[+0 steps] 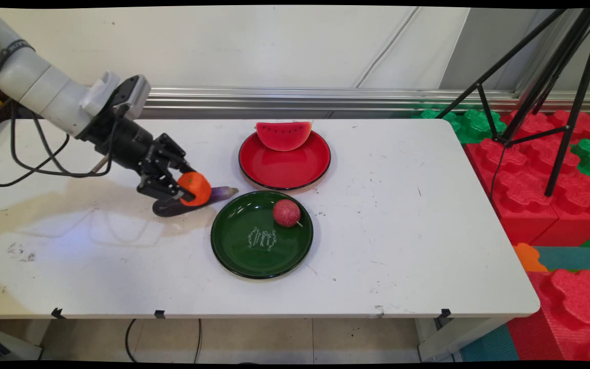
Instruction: Place the picked object on the table
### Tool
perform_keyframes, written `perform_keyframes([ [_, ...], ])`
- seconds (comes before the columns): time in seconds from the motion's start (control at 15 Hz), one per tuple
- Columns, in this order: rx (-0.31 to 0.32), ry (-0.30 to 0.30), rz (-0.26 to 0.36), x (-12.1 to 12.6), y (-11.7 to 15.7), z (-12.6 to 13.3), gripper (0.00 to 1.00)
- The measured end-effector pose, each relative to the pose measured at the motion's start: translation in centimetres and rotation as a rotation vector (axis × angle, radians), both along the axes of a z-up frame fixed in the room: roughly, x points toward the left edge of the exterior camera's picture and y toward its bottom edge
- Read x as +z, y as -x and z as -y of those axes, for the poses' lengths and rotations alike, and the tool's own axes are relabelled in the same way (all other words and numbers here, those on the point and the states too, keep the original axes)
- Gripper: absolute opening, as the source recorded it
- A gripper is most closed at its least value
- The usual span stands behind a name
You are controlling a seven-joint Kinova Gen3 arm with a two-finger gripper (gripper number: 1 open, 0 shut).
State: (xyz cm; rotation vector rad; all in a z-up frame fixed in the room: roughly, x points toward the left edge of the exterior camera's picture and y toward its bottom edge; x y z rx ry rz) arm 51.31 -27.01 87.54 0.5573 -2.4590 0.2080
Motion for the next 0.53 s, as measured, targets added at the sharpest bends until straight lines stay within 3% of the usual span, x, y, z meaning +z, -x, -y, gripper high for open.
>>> perform_keyframes([
  [0.53, 0.014, -0.075, 0.053, -3.7, -1.6, -0.6, 0.0],
])
